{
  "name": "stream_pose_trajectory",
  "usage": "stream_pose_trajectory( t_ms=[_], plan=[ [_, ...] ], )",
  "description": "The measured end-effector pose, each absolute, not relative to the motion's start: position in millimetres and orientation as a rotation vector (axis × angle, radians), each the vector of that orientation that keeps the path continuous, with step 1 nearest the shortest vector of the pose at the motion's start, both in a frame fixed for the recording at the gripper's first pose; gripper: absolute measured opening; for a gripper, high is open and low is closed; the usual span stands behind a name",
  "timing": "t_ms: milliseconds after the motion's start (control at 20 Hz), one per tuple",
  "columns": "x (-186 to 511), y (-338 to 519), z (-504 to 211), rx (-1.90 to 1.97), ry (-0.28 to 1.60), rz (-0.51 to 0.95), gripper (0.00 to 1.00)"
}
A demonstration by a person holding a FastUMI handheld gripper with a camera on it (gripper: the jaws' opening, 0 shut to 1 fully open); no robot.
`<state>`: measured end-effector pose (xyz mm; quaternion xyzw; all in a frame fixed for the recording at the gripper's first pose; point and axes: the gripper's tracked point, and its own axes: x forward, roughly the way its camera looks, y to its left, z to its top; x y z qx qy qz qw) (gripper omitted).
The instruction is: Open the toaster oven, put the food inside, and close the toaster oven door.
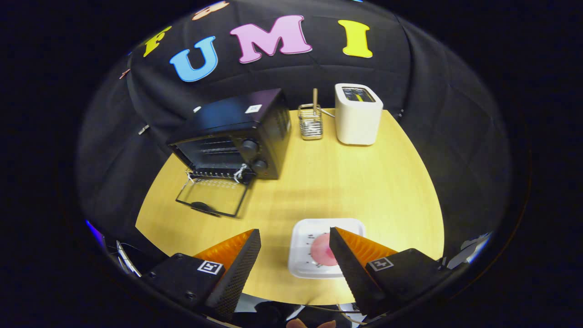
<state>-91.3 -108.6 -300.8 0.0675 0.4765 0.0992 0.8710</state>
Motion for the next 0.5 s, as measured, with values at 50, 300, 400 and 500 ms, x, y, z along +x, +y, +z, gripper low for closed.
stream_pose_trajectory(
  t_ms=[50,300,400,500],
  plan=[
    [-91,-126,-309,0.140,1.017,0.200,0.99],
    [-101,-182,-356,0.215,1.171,0.190,0.99],
    [-106,-193,-377,0.269,1.243,0.199,0.99],
    [-110,-200,-398,0.303,1.307,0.207,0.96]
  ],
)
